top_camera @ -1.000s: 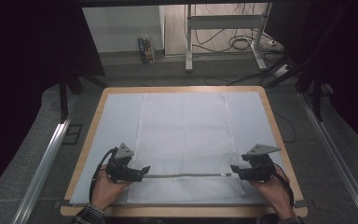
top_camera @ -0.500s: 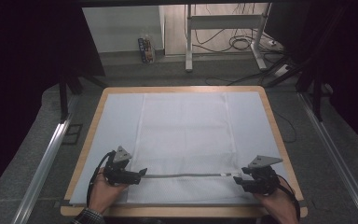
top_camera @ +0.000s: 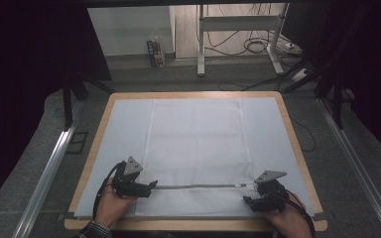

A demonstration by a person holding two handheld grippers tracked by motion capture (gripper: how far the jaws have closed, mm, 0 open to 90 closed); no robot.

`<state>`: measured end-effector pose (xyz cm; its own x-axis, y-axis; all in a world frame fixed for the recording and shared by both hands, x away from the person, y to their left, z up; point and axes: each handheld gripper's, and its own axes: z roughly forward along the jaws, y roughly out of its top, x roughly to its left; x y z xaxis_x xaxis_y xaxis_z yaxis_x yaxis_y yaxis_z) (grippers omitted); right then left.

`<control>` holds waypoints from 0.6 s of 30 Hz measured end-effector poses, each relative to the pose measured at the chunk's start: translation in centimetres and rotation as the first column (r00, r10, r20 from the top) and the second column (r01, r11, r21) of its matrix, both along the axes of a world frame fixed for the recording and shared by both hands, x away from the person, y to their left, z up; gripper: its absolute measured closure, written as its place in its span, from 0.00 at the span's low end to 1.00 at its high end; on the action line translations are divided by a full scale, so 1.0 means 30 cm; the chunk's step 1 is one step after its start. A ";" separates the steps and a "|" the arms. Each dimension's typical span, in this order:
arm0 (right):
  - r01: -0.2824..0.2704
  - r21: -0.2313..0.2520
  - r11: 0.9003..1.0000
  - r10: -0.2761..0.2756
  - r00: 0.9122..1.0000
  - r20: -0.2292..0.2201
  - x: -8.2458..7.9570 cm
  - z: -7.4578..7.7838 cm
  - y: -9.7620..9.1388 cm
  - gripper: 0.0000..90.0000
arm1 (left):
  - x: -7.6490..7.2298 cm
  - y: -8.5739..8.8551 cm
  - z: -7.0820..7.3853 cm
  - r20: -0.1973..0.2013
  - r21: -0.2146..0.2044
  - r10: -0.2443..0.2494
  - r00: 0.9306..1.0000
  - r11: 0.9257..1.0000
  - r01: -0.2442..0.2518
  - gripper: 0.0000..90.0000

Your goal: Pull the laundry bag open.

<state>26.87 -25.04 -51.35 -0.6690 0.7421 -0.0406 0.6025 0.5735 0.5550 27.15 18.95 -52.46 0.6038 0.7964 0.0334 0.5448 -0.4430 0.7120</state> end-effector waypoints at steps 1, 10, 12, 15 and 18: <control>0.010 0.002 1.000 -0.010 1.000 -0.002 -0.002 0.002 0.001 0.41 | -0.001 -0.001 0.001 0.000 0.007 -0.003 1.000 1.000 0.003 0.10; 0.003 0.008 1.000 -0.003 1.000 -0.010 -0.026 0.016 0.014 0.95 | -0.001 -0.016 -0.003 0.004 0.022 -0.016 1.000 1.000 0.016 0.10; -0.005 0.025 1.000 0.005 1.000 -0.022 -0.020 0.017 0.008 0.97 | -0.001 -0.018 -0.001 0.007 0.018 -0.018 1.000 1.000 0.018 0.10; -0.012 0.049 0.999 0.013 1.000 -0.028 -0.018 0.020 -0.002 0.98 | -0.002 -0.019 0.001 0.006 0.019 -0.021 1.000 1.000 0.021 0.10; -0.012 0.072 0.997 0.013 1.000 -0.008 -0.024 0.035 -0.007 0.98 | 0.000 -0.019 -0.001 0.003 0.019 -0.021 1.000 1.000 0.021 0.10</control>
<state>26.15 -25.25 -50.31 -0.6784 0.7344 0.0184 0.6003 0.5398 0.5901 27.14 18.38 -52.48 0.6202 0.7828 0.0509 0.5327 -0.4679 0.7052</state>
